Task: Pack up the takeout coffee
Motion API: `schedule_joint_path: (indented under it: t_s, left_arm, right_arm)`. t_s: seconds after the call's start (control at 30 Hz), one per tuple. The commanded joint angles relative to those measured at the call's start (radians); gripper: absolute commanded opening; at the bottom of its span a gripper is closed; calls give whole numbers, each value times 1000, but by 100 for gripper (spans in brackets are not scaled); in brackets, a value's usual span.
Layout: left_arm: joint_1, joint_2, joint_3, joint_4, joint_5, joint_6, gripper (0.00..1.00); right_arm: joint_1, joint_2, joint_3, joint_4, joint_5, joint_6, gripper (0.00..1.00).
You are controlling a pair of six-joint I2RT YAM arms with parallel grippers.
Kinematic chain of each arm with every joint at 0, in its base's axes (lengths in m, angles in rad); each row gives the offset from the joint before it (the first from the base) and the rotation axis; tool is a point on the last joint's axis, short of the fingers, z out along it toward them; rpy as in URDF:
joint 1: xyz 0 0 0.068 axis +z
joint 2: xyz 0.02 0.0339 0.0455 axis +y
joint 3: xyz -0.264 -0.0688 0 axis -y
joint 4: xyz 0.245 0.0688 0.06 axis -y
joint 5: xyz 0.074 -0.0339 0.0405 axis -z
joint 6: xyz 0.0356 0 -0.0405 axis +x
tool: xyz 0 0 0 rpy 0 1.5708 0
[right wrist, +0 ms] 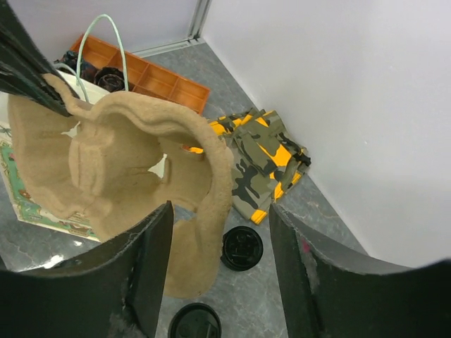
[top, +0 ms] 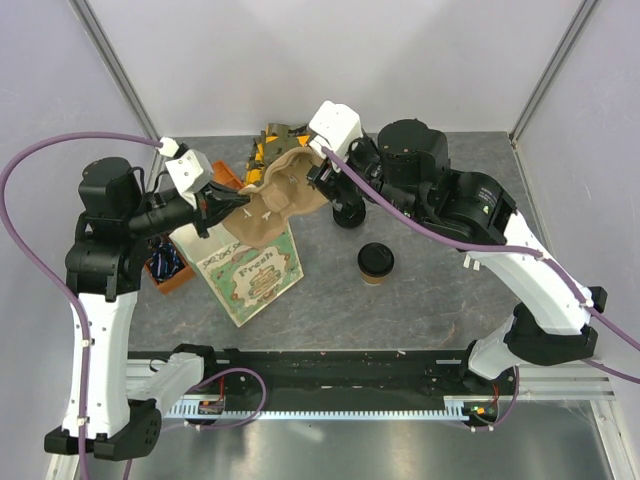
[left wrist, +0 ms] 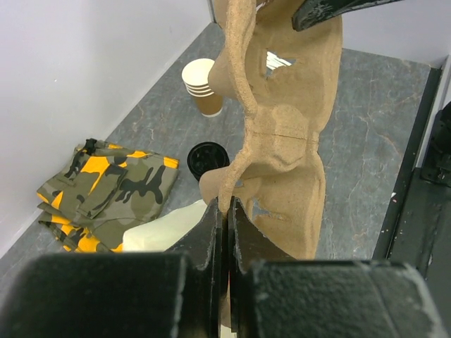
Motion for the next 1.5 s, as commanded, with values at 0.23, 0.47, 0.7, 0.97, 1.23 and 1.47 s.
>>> schedule_joint_path:
  t_s: [0.23,0.47,0.7,0.97,1.23,1.47]
  left_arm:
    - [-42,-17,37,-23,-48,80,2]
    - [-70,-12,29,-50,-101,116,2]
    - [-89,-14,20,-53,-129,131,2]
    - [-95,-9,55,-25,-176,7,44]
    - [-84,15,201,49,-405,-251,76]
    - [41,92,304,-29,-536,-386,80]
  right_arm:
    - [3,40,39,-5,67,-21,56]
    - [1,57,56,-30,66,-22,52]
    - [3,67,60,-35,83,-22,35]
    - [3,87,70,-30,127,-10,0]
    - [3,58,10,-2,141,12,0]
    - [-8,40,-24,-1,126,77,0]
